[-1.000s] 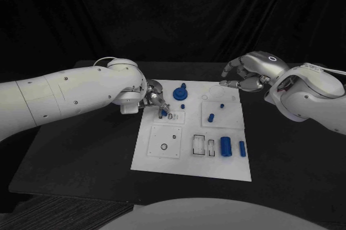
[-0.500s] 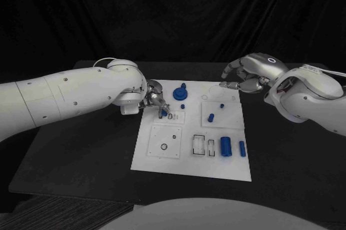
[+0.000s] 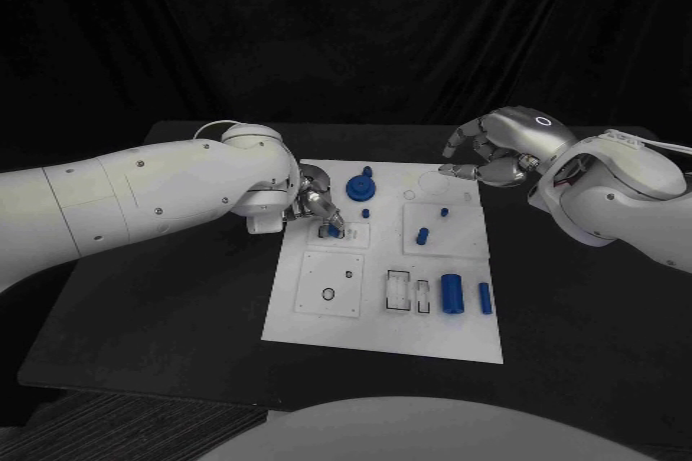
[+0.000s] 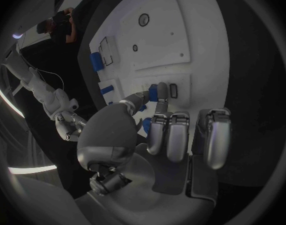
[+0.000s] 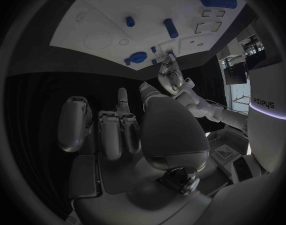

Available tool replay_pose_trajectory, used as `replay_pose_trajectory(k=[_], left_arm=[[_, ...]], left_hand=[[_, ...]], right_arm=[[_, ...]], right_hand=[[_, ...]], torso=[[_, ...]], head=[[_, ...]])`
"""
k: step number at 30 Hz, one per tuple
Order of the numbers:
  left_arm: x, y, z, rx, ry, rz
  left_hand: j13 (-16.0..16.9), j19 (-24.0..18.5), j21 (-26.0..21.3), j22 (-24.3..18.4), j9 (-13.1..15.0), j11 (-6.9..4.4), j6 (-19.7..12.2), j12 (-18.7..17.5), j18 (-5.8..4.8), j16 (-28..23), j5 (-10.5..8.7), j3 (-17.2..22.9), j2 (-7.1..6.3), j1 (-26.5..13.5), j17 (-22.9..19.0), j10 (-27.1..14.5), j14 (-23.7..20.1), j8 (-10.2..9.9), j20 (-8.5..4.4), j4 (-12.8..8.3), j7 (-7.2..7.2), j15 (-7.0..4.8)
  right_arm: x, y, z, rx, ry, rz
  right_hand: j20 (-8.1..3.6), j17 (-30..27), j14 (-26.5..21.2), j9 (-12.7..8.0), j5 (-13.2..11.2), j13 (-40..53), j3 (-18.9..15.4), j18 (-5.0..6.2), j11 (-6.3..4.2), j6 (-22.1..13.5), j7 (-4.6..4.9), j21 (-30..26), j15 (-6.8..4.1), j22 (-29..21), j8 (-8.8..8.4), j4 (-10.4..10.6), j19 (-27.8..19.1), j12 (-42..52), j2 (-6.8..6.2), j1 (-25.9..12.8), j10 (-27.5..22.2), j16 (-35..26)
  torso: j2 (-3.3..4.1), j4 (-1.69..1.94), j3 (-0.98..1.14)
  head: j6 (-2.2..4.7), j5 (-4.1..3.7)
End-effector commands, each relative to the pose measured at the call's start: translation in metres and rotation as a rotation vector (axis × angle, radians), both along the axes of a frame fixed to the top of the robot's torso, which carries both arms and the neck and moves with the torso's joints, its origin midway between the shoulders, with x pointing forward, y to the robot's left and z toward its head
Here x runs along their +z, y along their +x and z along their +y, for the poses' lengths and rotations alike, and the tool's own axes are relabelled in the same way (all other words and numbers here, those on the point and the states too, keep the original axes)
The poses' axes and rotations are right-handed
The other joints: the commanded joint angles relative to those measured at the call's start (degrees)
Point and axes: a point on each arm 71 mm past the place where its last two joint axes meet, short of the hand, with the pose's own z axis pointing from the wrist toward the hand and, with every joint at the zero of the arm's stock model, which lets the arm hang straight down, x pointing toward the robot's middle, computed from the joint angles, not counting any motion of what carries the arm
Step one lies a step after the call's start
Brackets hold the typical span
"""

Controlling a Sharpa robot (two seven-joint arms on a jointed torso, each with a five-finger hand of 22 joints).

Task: Assemble the parts on the task board

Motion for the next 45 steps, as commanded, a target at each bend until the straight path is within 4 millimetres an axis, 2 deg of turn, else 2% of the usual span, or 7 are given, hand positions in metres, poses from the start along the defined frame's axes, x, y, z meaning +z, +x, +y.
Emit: replay_pose_trajectory(k=[1, 45], left_arm=[[-0.0013, -0.0010, -0.0029, -0.009, -0.016, 0.003], [-0.0030, -0.0003, -0.0073, -0.013, -0.038, -0.006]], left_hand=[[15.0, 0.8, -0.2, 10.6, -0.1, -0.24, 0.1, 0.0, 0.90, 0.2, 0.19, 4.8, 0.38, -0.1, 15.1, 6.0, 6.1, -0.4, -0.25, -4.4, -0.26, -0.46], [15.0, 0.6, -0.4, 10.4, -0.3, -0.20, 0.0, 0.0, 0.98, 0.2, 0.18, 5.2, 0.60, -0.3, 15.1, 6.0, 6.1, -0.8, -0.27, -4.4, -0.21, -0.45]], right_arm=[[-0.0012, 0.0005, -0.0014, -0.018, -0.002, 0.006], [-0.0044, 0.0015, -0.0024, -0.024, -0.009, 0.016]], right_hand=[[-0.09, 13.5, 5.6, 0.1, 0.3, 15.1, 0.1, 0.71, -0.07, 0.2, -0.06, -0.4, -0.11, 10.0, 0.27, -0.4, -0.5, 0.2, -0.17, 0.6, 6.0, -0.4], [-0.09, 13.4, 5.5, 0.1, 0.6, 15.1, 0.0, 0.74, -0.06, 0.2, -0.05, -0.6, -0.11, 9.9, 0.27, -0.5, -0.5, 0.2, -0.13, 0.7, 6.0, -0.5]], torso=[[-0.02, 0.01, 0.00], [-0.02, 0.03, -0.03]], head=[[-0.01, 0.01], [-0.01, 0.17]])
